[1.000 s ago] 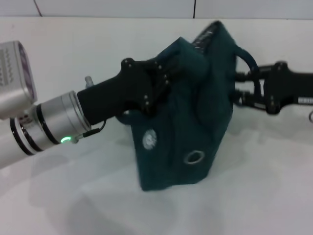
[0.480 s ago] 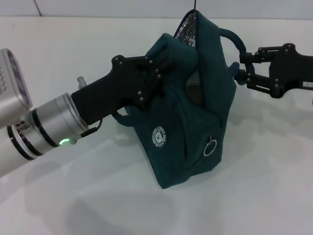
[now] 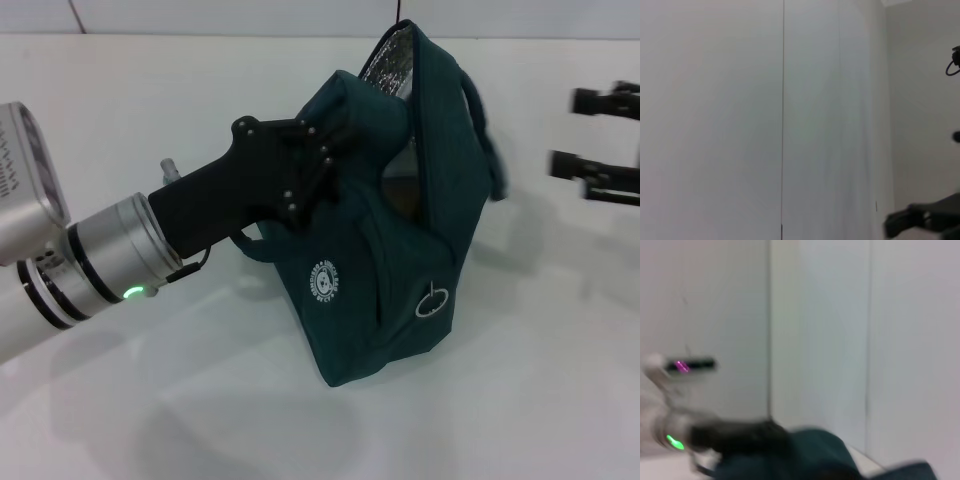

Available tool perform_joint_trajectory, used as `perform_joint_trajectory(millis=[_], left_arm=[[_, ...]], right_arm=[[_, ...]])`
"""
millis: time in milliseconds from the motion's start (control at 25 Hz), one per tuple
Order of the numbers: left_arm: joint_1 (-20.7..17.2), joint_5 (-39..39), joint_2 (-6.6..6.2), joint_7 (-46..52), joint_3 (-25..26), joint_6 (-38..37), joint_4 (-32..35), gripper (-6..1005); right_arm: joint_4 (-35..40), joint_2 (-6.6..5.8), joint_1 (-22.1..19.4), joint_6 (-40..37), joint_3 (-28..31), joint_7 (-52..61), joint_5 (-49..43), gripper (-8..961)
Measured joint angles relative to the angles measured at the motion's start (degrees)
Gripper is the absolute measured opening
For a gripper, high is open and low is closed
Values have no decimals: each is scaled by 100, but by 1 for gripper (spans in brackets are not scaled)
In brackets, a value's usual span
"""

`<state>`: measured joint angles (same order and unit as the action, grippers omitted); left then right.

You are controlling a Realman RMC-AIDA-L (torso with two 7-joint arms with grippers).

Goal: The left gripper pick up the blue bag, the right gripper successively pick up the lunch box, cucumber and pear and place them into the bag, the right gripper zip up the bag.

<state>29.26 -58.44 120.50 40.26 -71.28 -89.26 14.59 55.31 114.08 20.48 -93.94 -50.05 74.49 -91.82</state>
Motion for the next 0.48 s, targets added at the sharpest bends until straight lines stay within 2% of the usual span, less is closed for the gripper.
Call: perform_joint_trajectory(millis=[80, 240, 280, 360, 440, 480], left_arm=[[-2, 0, 0, -1, -6, 0, 0, 36], [44, -1, -1, -1, -51, 3, 0, 36], [53, -1, -1, -1, -52, 2, 0, 36], [65, -1, -1, -1, -54, 0, 2, 35], [76, -2, 0, -1, -60, -2, 4, 35], [77, -2, 0, -1, -62, -2, 6, 35]], right_arm=[[-19, -64, -38, -712, 290, 39, 18, 640], [-110, -219, 8, -1836, 225, 57, -421, 770], [-122, -204, 52, -1945, 156, 57, -639, 803], [-154, -82, 149, -1873, 76, 77, -1133, 807], [-269, 79, 289, -1532, -38, 149, -1594, 811], [-343, 115, 346, -1376, -120, 187, -1710, 813]])
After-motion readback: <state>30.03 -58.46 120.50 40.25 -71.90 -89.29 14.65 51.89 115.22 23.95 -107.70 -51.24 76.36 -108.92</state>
